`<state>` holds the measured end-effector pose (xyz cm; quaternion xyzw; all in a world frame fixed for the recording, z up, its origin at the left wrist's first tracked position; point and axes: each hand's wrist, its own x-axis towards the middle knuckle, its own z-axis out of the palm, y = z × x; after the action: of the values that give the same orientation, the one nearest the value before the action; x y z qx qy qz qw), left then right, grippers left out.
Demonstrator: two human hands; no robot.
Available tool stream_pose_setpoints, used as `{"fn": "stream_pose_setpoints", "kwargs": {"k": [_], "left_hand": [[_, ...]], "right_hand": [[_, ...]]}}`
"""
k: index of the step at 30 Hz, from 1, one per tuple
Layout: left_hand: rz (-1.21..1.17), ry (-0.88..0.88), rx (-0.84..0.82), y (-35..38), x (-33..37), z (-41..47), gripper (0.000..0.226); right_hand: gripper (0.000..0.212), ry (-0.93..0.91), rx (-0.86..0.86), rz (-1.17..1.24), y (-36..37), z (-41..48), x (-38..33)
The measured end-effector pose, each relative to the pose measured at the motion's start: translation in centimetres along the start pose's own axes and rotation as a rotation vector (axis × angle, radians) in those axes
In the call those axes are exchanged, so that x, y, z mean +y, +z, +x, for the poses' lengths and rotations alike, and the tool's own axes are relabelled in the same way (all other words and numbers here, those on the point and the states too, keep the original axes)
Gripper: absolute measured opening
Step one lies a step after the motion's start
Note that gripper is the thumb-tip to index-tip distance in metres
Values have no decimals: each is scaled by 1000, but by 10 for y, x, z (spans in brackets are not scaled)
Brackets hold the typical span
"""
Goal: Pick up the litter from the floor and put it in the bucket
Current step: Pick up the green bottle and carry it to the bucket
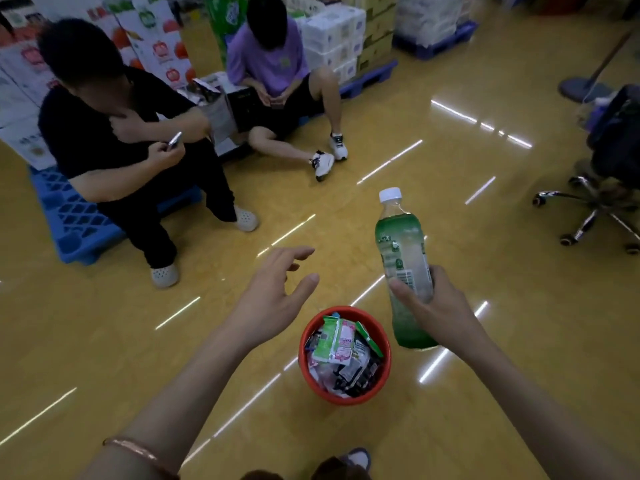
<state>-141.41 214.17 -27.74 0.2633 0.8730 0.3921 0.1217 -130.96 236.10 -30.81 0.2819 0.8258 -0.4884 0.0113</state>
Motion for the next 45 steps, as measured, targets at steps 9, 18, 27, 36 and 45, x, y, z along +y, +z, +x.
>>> {"fn": "stream_pose_setpoints", "kwargs": {"k": [9, 18, 27, 36, 45], "left_hand": [[-75, 111, -199, 22, -29, 74, 39], [-87, 209, -449, 45, -95, 137, 40], [-91, 214, -505, 128, -186, 158, 32], [-67, 164, -556, 210, -274, 152, 30], [-67, 136, -554, 234, -309, 154, 27]], "right_hand": [[88, 218, 140, 7, 28, 24, 18], [42, 443, 391, 72, 98, 46, 73], [54, 626, 452, 104, 190, 93, 195], [76, 923, 399, 130, 304, 112, 347], [76, 993, 221, 66, 365, 135, 396]]}}
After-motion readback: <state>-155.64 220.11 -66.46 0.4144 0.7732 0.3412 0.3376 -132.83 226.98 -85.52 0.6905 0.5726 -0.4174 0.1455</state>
